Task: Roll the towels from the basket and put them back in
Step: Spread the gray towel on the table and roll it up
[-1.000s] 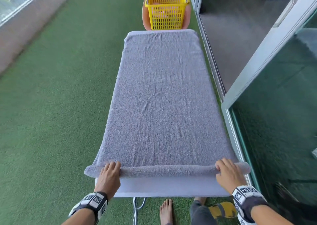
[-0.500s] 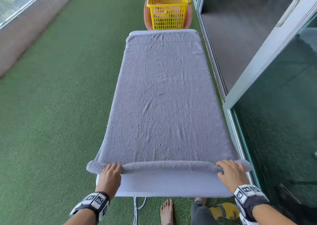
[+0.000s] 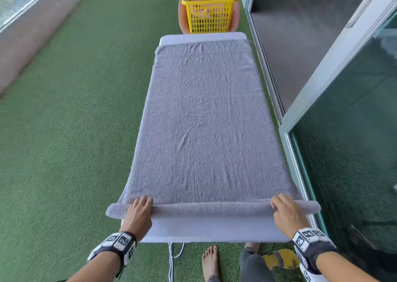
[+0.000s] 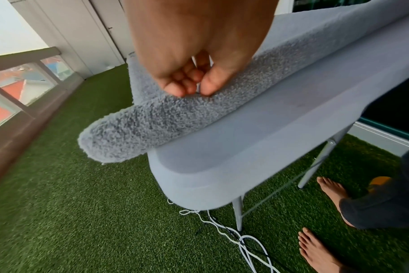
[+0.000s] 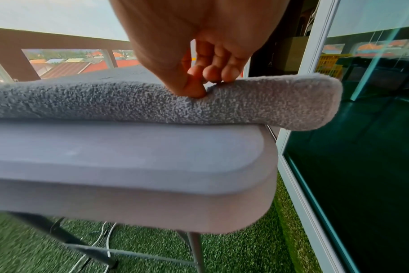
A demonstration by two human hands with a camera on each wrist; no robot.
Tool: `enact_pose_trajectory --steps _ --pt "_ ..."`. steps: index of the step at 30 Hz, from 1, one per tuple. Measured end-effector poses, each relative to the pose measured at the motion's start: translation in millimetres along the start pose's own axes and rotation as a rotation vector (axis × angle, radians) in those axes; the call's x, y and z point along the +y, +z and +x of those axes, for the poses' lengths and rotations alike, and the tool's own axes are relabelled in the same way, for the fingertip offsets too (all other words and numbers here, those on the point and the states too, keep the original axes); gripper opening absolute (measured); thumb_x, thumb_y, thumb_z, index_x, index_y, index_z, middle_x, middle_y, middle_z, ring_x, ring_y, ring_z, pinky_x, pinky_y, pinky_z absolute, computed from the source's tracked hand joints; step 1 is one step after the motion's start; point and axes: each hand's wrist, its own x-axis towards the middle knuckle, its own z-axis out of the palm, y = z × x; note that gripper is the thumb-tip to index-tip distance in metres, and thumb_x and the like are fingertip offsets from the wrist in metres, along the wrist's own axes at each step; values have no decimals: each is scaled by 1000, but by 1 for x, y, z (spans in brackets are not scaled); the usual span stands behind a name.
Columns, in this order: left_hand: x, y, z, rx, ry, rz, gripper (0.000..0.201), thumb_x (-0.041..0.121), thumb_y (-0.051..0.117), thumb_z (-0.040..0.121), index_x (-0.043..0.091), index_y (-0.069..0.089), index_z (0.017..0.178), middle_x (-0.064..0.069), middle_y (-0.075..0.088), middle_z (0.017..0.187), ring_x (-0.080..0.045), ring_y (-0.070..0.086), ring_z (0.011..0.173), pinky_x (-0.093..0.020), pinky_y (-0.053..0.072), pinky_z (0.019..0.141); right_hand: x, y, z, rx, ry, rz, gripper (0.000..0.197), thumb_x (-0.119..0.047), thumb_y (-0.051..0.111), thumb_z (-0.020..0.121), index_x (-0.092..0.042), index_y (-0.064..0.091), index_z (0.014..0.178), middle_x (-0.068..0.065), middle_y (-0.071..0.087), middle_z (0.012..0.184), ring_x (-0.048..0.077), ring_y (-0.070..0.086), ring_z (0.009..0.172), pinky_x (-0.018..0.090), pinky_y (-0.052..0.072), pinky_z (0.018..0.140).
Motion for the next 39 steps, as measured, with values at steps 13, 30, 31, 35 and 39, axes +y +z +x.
enact_pose_trajectory --steps 13,30,31,35,39 --pt "11 1 -15 -37 -37 -32 29 -2 71 66 21 55 71 11 54 66 -5 40 58 -20 43 57 2 4 -9 -63 81 -97 22 -27 74 57 -31 71 78 -14 69 80 13 58 80 37 30 76" --pt "12 17 -5 4 -79 -40 54 -4 69 64 5 54 116 -10 59 107 -25 50 94 -38 51 83 9 23 -6 139 -18 151 50 4 80 58 -9 65 105 6 64 110 29 59 104 44 48 94" --pt "10 21 -6 15 -73 -39 52 -5 70 67 3 55 116 -12 60 109 -26 52 97 -38 50 87 13 27 -5 160 -26 167 52 8 80 58 -6 67 106 9 66 111 30 61 103 43 46 97" --pt "-1 31 -2 57 -36 -27 34 -3 58 79 0 59 113 -16 64 107 -31 57 97 -42 50 90 15 24 10 190 -55 210 40 12 74 60 -2 72 98 10 70 99 30 64 93 32 40 93" --pt "5 16 13 54 -33 -72 29 -12 70 69 1 66 95 -14 69 92 -29 62 82 -43 55 76 16 8 30 106 -69 195 27 4 68 69 -3 73 94 9 71 93 29 62 88 40 50 85"
